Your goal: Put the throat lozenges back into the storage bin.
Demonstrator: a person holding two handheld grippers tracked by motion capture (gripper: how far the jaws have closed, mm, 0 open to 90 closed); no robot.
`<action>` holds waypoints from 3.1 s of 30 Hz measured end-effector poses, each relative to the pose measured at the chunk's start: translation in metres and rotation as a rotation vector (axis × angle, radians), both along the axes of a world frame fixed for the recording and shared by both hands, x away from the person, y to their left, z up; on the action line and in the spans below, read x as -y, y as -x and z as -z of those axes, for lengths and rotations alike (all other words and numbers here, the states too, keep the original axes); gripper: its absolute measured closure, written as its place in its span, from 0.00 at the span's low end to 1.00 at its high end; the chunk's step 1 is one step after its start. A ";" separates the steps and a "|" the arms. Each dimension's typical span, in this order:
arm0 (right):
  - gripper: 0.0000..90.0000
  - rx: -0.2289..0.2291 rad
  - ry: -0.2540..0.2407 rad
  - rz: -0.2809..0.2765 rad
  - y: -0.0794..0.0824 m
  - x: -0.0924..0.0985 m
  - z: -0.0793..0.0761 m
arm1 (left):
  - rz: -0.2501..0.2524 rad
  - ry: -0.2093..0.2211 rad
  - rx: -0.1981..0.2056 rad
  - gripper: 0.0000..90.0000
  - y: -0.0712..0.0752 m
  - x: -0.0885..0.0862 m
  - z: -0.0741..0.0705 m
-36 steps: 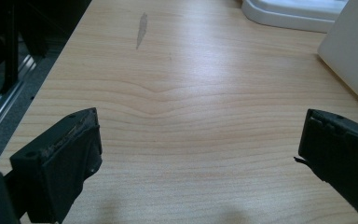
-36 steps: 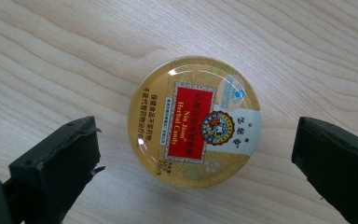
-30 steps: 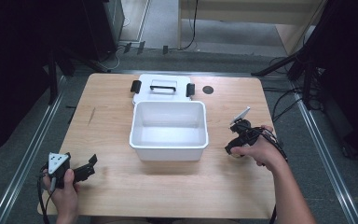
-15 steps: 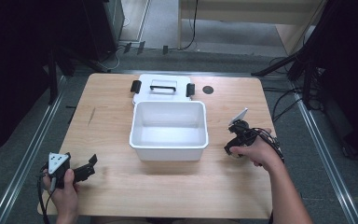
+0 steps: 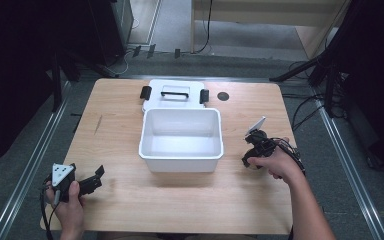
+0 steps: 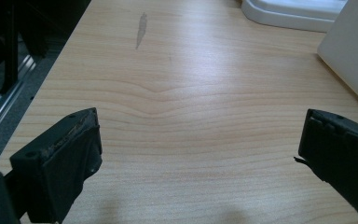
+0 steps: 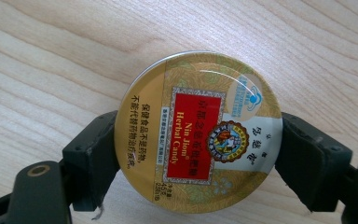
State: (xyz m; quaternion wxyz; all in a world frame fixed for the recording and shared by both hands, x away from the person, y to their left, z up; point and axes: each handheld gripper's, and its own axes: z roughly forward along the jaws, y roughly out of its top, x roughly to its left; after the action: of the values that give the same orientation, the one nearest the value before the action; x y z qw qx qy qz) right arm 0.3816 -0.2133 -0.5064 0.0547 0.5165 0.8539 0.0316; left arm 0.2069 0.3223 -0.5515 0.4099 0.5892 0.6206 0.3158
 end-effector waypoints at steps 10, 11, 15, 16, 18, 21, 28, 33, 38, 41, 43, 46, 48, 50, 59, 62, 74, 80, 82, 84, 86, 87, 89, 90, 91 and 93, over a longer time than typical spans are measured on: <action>0.23 0.011 -0.014 -0.026 0.001 0.001 -0.007 | 0.000 0.000 0.000 0.00 0.000 0.000 0.000; 0.23 0.011 -0.014 -0.026 0.001 0.001 -0.007 | 0.000 0.000 0.000 0.00 0.000 0.000 0.000; 0.23 0.018 -0.014 -0.040 0.001 0.000 -0.012 | 0.000 -0.001 0.000 0.00 0.000 0.000 0.000; 0.23 0.018 -0.013 -0.040 0.002 -0.001 -0.014 | 0.000 -0.001 0.000 0.00 0.000 0.000 0.000; 0.23 0.025 -0.014 -0.054 0.001 -0.001 -0.018 | 0.000 -0.001 0.000 0.00 0.000 0.000 0.000; 0.23 0.029 -0.010 -0.063 0.001 -0.001 -0.021 | 0.000 -0.001 0.000 0.00 0.000 0.000 0.000; 0.23 0.039 -0.015 -0.091 0.000 -0.003 -0.034 | 0.001 0.000 -0.002 0.00 0.000 0.000 0.000; 0.23 0.039 -0.020 -0.099 -0.001 -0.006 -0.045 | 0.000 0.002 -0.002 0.00 0.000 0.000 0.000; 0.23 0.046 -0.014 -0.123 -0.001 -0.008 -0.054 | -0.003 0.003 0.000 0.00 0.000 0.000 0.000; 0.23 0.055 -0.013 -0.140 -0.001 -0.010 -0.063 | -0.002 0.006 0.001 0.00 0.000 0.000 0.000; 0.23 0.054 -0.013 -0.134 -0.001 -0.011 -0.065 | -0.002 0.005 0.001 0.00 0.000 0.000 0.000; 0.23 0.061 -0.015 -0.152 -0.001 -0.014 -0.073 | -0.002 0.007 0.001 0.00 0.000 0.000 0.000; 0.23 0.062 -0.014 -0.155 -0.001 -0.015 -0.075 | -0.003 0.007 0.001 0.00 0.000 0.000 0.000; 0.23 0.061 -0.014 -0.160 0.000 -0.017 -0.081 | -0.003 0.006 0.001 0.00 0.000 0.000 0.000; 0.23 0.065 -0.008 -0.185 -0.003 -0.025 -0.101 | -0.003 0.007 0.000 0.00 0.000 0.000 0.000; 0.23 0.076 -0.015 -0.199 -0.005 -0.030 -0.113 | -0.003 0.008 0.001 0.00 -0.001 0.000 0.000; 0.23 0.082 -0.022 -0.238 -0.008 -0.052 -0.136 | -0.001 0.014 0.000 0.00 0.000 -0.001 0.000; 0.23 0.076 -0.030 -0.253 -0.008 -0.060 -0.138 | -0.001 0.015 0.002 0.00 0.000 -0.001 0.000; 0.23 0.072 -0.033 -0.256 -0.009 -0.064 -0.142 | 0.000 0.011 0.002 0.00 -0.001 -0.001 0.000; 0.23 0.076 -0.032 -0.265 -0.009 -0.067 -0.144 | 0.000 0.014 0.001 0.00 -0.001 -0.001 0.000; 0.23 0.080 -0.035 -0.270 -0.009 -0.068 -0.144 | 0.000 0.013 0.001 0.00 -0.001 -0.001 0.000; 0.23 0.081 -0.035 -0.272 -0.009 -0.072 -0.145 | 0.000 0.013 0.001 0.00 -0.001 -0.001 0.000; 0.23 0.079 -0.031 -0.284 -0.010 -0.075 -0.146 | 0.000 0.015 0.000 0.00 -0.001 -0.001 0.000; 0.23 0.079 -0.031 -0.284 -0.010 -0.075 -0.146 | 0.000 0.015 0.000 0.00 -0.001 -0.001 0.000; 0.23 0.082 -0.036 -0.295 -0.010 -0.078 -0.146 | -0.001 0.015 0.001 0.00 -0.001 -0.001 0.000; 0.23 0.080 -0.035 -0.289 -0.010 -0.079 -0.147 | 0.001 0.014 0.000 0.00 -0.001 -0.001 0.000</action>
State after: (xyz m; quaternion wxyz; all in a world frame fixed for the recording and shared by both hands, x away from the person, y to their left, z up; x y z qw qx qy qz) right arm 0.3915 -0.1343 -0.3596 0.0742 0.3875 0.9158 0.0746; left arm 0.2075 0.3237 -0.5514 0.4141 0.5866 0.6225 0.3114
